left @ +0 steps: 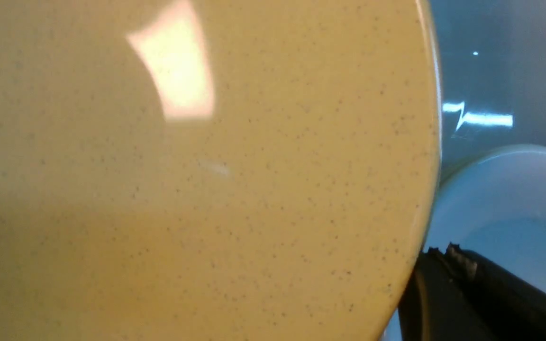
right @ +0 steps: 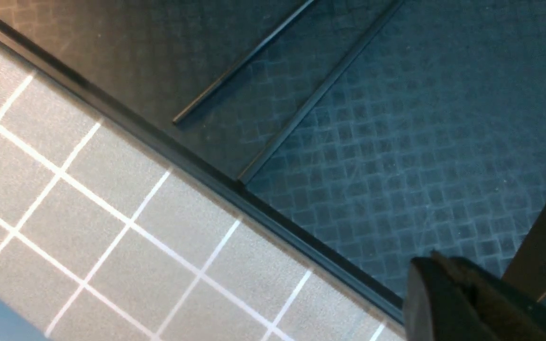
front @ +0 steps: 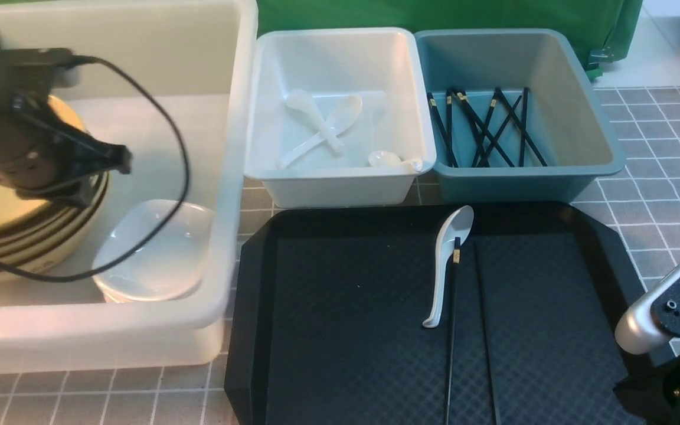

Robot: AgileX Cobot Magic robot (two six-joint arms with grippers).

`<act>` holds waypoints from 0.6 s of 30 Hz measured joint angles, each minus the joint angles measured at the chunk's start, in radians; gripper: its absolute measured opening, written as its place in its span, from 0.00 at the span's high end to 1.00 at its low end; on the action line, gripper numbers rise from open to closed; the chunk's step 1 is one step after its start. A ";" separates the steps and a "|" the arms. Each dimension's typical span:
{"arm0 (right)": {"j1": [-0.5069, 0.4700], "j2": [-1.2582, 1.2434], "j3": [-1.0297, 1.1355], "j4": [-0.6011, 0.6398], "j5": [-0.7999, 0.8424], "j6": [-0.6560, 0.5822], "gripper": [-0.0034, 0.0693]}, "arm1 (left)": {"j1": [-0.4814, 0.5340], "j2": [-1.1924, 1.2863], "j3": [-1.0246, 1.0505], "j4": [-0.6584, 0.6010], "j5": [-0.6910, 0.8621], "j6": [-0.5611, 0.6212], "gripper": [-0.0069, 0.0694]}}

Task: On grey table put chopsticks spoon bowls plates into blue grey white boxes.
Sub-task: 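Reach down and grasp the white spoon resting in the bowl with the right gripper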

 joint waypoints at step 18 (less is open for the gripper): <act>0.000 0.100 -0.010 0.005 -0.134 0.182 0.82 | -0.178 -0.495 0.086 -0.236 0.052 0.227 0.92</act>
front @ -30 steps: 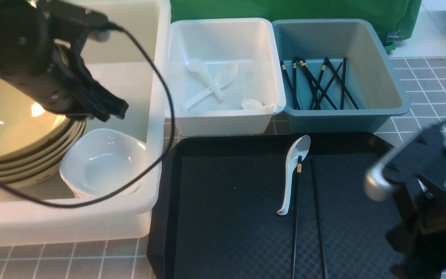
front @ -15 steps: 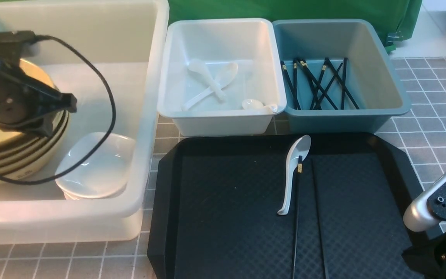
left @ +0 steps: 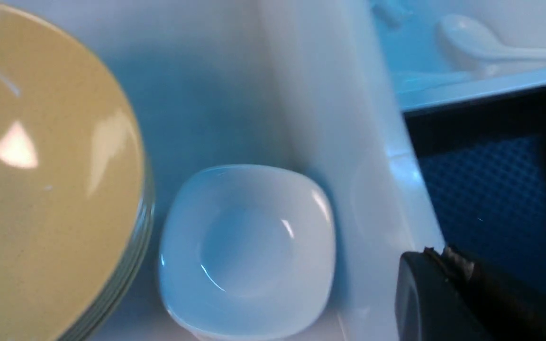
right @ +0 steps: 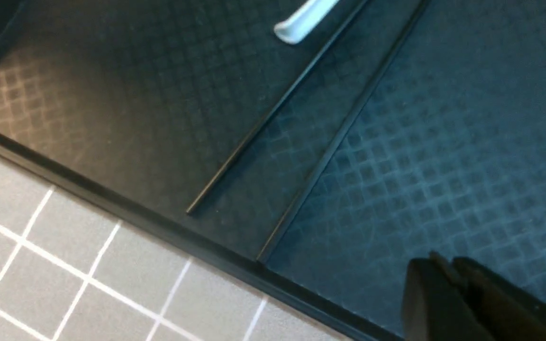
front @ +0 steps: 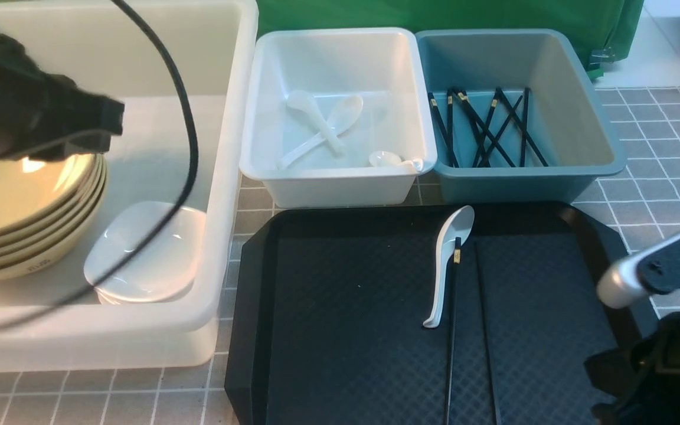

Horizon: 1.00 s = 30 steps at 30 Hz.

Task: On grey table put chopsticks spoon bowls plates into blue grey white boxes.
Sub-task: 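Reach down and grasp the white spoon resting in the bowl with the right gripper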

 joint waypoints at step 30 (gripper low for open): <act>0.000 0.225 -0.066 0.005 -0.110 0.000 0.62 | -0.015 0.109 0.311 -0.027 -0.257 -0.018 0.92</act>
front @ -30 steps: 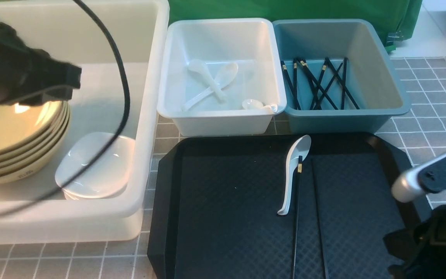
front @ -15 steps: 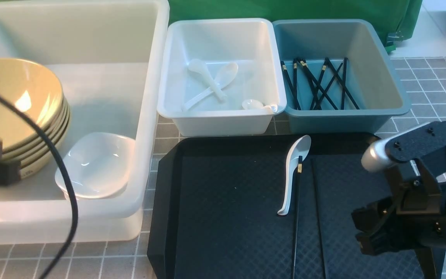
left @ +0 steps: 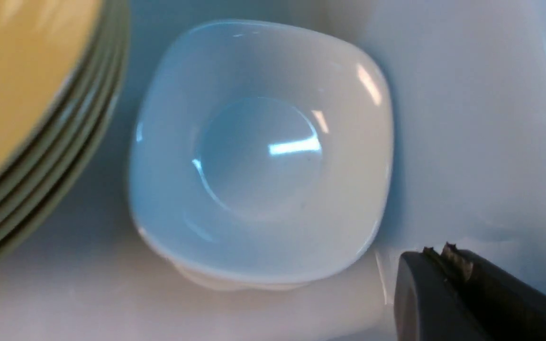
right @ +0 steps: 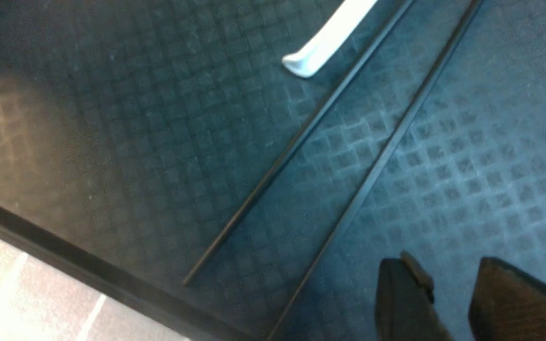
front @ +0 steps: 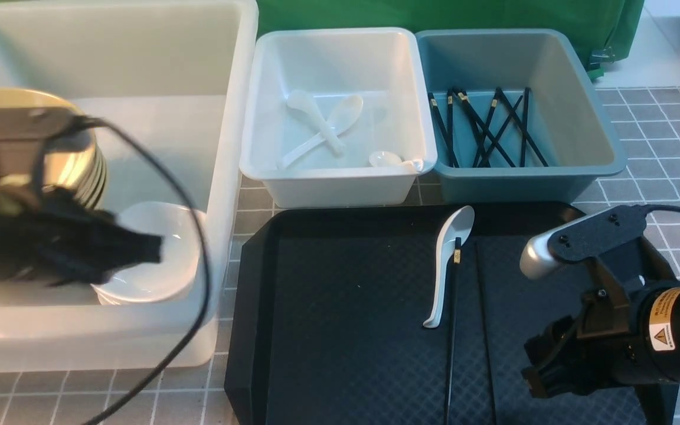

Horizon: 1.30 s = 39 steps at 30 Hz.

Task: On grey table put chopsticks spoon bowls plates into blue grey white boxes.
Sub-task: 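Reach down and grasp the white spoon resting in the bowl with the right gripper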

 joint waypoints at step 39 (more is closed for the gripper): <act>0.000 0.503 -0.404 0.086 -0.172 -0.030 0.49 | -0.133 -0.749 0.388 0.052 0.016 0.064 0.92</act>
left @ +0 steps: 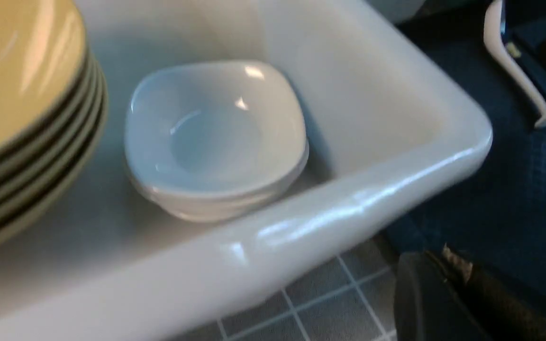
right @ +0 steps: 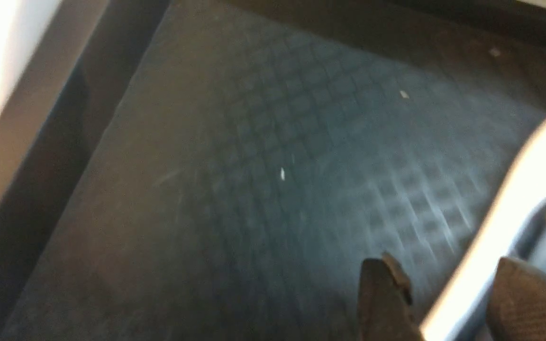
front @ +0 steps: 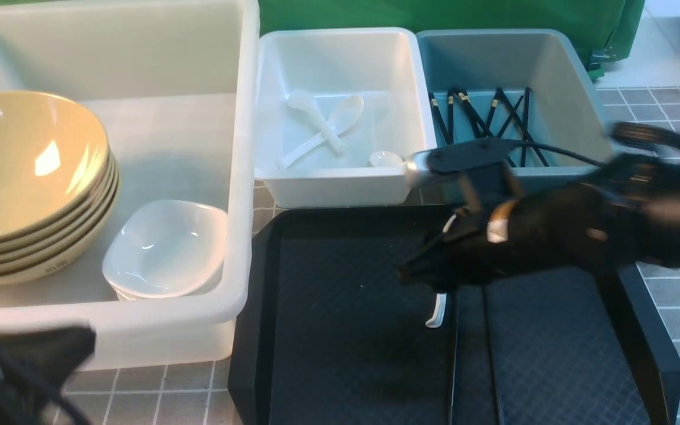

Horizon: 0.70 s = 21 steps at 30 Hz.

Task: On grey table put chopsticks spoon bowls plates into blue grey white boxes.
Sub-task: 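Reach down and grasp the white spoon resting in the bowl with the right gripper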

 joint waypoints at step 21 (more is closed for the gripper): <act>-0.009 0.118 -0.144 -0.135 0.148 0.008 0.54 | 0.000 -0.058 0.078 -0.004 -0.105 0.003 0.92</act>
